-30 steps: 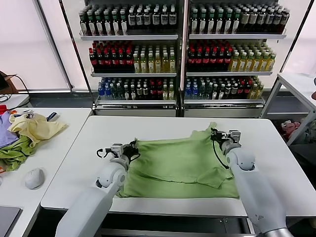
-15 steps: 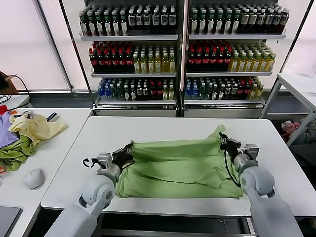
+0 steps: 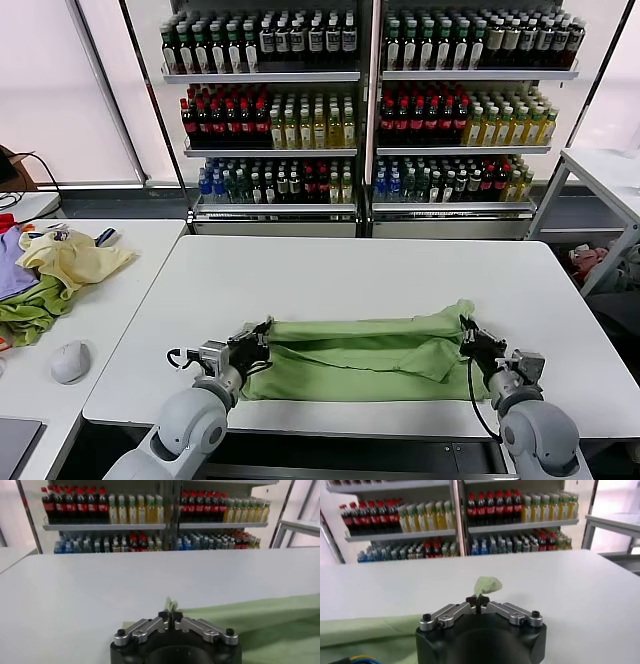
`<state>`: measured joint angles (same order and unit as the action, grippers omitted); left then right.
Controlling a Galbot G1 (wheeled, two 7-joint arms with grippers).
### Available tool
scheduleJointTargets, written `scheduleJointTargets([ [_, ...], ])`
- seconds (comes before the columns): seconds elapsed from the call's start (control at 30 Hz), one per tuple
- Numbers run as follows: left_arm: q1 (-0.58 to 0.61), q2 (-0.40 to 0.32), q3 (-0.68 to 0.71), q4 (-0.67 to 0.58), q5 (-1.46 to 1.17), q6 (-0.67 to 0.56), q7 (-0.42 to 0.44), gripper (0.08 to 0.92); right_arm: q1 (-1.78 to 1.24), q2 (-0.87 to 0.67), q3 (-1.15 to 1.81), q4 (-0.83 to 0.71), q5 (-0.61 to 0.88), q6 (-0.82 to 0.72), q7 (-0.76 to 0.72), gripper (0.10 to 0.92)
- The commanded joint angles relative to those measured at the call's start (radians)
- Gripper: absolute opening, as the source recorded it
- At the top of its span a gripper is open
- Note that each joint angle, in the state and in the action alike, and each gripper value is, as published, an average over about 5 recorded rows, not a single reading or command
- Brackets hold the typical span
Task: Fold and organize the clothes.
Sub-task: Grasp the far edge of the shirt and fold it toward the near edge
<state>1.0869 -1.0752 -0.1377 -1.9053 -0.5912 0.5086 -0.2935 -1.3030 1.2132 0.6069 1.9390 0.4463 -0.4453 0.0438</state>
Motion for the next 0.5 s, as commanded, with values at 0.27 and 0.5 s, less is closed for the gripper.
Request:
scheduleJointTargets([
  [0.27, 0.117, -0.159, -0.029, -0.045, 0.277, -0.026, -0.177, 0.472, -0.142, 0.032, 0.036, 0.113, -0.074, 0.015, -0.007, 0.484],
  [0.5, 0.106, -0.225, -0.021, 0.064, 0.329, 0.022, -0.242, 0.653, -0.158, 0.039, 0.036, 0.122, -0.084, 0.026, -0.009, 0.683],
])
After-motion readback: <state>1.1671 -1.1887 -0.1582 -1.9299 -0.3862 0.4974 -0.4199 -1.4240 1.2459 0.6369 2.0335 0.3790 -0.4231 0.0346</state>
